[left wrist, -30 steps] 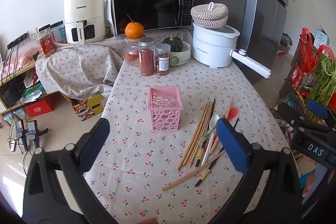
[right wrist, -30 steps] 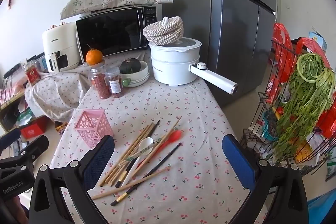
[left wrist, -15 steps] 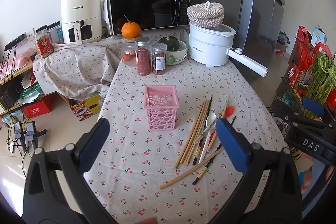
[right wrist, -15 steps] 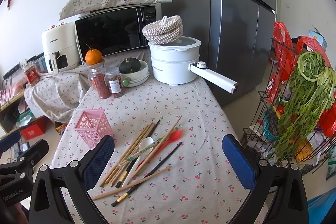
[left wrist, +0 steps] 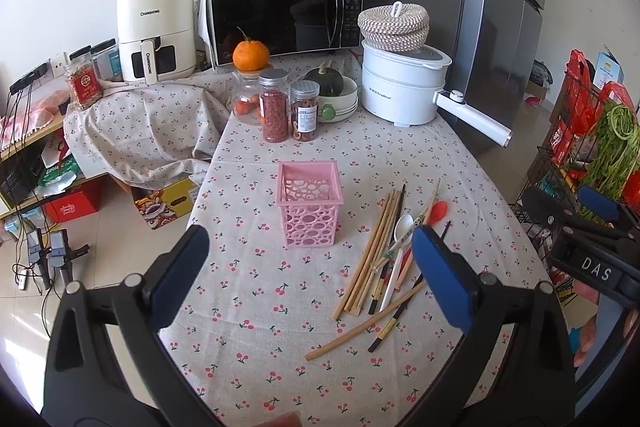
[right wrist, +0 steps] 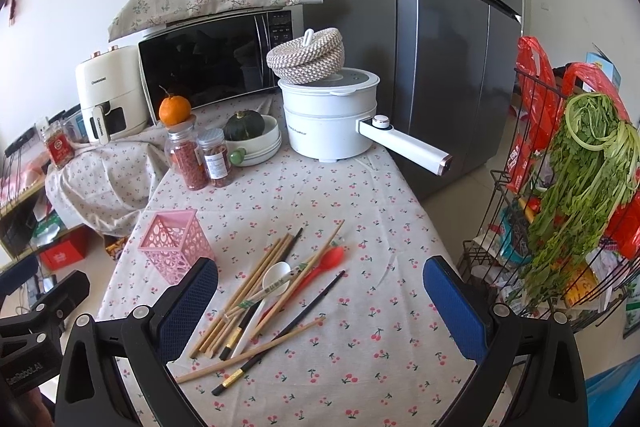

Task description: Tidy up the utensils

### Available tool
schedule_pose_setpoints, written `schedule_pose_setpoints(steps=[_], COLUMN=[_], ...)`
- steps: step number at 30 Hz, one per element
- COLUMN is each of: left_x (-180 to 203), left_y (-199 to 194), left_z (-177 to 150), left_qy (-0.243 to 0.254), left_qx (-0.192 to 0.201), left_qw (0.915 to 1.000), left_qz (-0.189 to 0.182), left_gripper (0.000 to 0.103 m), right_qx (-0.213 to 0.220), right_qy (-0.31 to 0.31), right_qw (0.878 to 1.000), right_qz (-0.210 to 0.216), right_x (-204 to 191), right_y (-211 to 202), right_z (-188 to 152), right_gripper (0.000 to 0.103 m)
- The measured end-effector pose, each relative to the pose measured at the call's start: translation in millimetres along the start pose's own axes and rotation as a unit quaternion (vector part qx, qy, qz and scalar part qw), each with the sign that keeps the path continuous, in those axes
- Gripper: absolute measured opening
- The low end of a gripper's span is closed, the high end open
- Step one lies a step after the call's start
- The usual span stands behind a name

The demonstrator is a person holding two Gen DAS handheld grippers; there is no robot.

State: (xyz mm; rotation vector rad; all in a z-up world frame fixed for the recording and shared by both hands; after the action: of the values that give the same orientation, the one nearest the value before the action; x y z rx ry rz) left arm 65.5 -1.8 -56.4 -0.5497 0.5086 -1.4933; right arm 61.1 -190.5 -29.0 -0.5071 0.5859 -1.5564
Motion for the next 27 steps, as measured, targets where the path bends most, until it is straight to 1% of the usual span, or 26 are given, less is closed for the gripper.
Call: schedule_pose_setpoints(steps=[27], left_x=[-2.3], left_y=[1.8], left_z=[-0.8], left_qy=[-0.002], left_qx=[-0.002], left_qw=[1.0000], left_qz=[-0.001], left_gripper=[0.101], right_qx=[0.000], right_qy=[0.002], right_qw=[1.000], right_qz=[0.002], right_x=[-1.1], right_y=[-1.0], right_z=[-0.1], right_gripper=[0.103])
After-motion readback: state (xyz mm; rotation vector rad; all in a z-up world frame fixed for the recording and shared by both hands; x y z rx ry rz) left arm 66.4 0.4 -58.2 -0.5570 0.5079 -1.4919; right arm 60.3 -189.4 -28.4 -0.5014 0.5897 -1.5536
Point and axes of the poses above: each gripper's, at about its wrist camera, not at the fingertips, and y roughly the way its jaws point, x to its right, z to its top, the point moved 9 cm from there along y, roughly the way its jaws point
